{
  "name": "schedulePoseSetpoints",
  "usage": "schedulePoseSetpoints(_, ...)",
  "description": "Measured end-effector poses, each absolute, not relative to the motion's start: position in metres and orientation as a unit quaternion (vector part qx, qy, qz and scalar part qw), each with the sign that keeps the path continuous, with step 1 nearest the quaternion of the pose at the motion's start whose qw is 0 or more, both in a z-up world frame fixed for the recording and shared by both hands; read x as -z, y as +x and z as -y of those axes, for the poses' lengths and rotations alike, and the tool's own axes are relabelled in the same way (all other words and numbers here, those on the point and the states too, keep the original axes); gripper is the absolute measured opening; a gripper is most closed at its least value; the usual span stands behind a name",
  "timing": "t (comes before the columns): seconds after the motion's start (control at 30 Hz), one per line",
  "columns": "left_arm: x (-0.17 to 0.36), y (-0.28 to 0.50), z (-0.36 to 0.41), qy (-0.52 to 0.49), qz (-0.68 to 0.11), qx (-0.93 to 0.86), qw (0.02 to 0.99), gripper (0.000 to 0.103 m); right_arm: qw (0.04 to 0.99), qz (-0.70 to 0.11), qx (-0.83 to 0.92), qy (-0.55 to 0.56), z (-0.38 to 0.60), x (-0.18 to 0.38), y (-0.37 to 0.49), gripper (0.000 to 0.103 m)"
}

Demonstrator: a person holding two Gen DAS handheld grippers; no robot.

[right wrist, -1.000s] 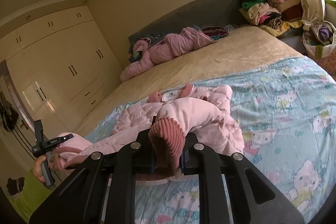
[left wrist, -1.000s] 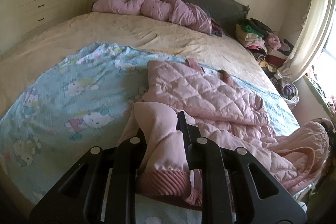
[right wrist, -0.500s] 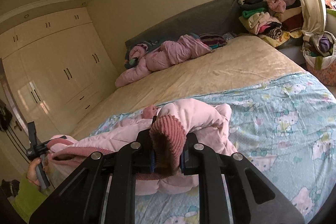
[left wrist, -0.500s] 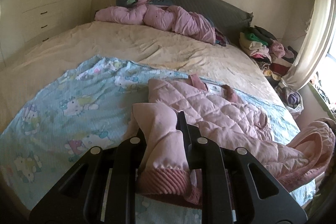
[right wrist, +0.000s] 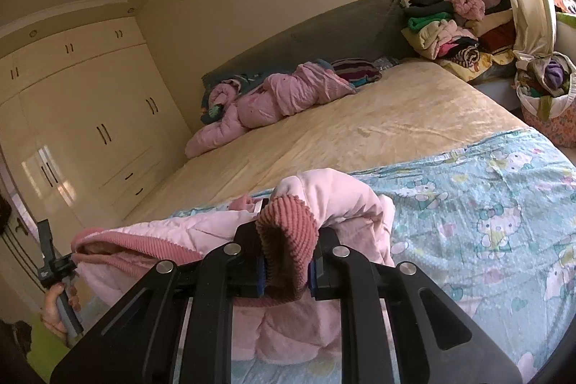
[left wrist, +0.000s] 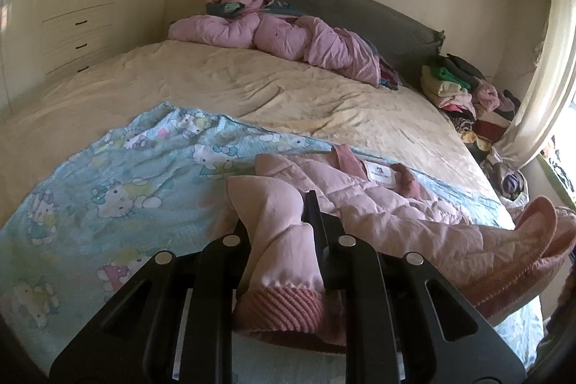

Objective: Fold large clothes

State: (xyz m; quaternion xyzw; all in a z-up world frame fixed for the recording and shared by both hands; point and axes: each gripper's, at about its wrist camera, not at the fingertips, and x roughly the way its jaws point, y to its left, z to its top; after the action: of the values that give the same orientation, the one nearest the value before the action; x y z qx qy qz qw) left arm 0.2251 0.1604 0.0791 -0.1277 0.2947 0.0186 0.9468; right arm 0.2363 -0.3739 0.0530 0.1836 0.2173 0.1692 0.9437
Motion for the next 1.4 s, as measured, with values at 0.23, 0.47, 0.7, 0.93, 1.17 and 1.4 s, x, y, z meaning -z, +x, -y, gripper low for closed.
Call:
schedulePoseSetpoints(0.23, -0.073, 0.252, -0.159, -0.127, -0.293, -0.029, 0.947, 0.011, 0.944, -0.225, -0.154, 0.185, 0.373, -0.043, 0.274, 0.015)
schedulePoseSetpoints(0.47, -0.062, 0.276, -0.160, -0.143, -0.293, -0.037, 0.945, 0.012, 0.945, -0.239, -0.130, 0.183, 0.372, -0.025, 0.314, 0.015)
schedulePoseSetpoints(0.7, -0.046, 0.300, -0.158, -0.155, -0.298, -0.047, 0.941, 0.012, 0.941, -0.263, -0.108, 0.184, 0.370, -0.001, 0.348, 0.015)
schedulePoseSetpoints(0.93, -0.027, 0.320, -0.159, -0.170, -0.306, -0.046, 0.936, 0.013, 0.937, -0.293, -0.088, 0.170, 0.362, 0.025, 0.381, 0.015)
schedulePoseSetpoints(1.17, -0.006, 0.339, -0.164, -0.184, -0.323, -0.039, 0.927, 0.014, 0.930, -0.323, -0.066, 0.164, 0.354, 0.049, 0.407, 0.015)
schedulePoseSetpoints(1.4, 0.011, 0.350, -0.162, -0.184, -0.335, -0.039, 0.923, 0.015, 0.928, -0.353, -0.036, 0.111, 0.338, 0.062, 0.424, 0.015)
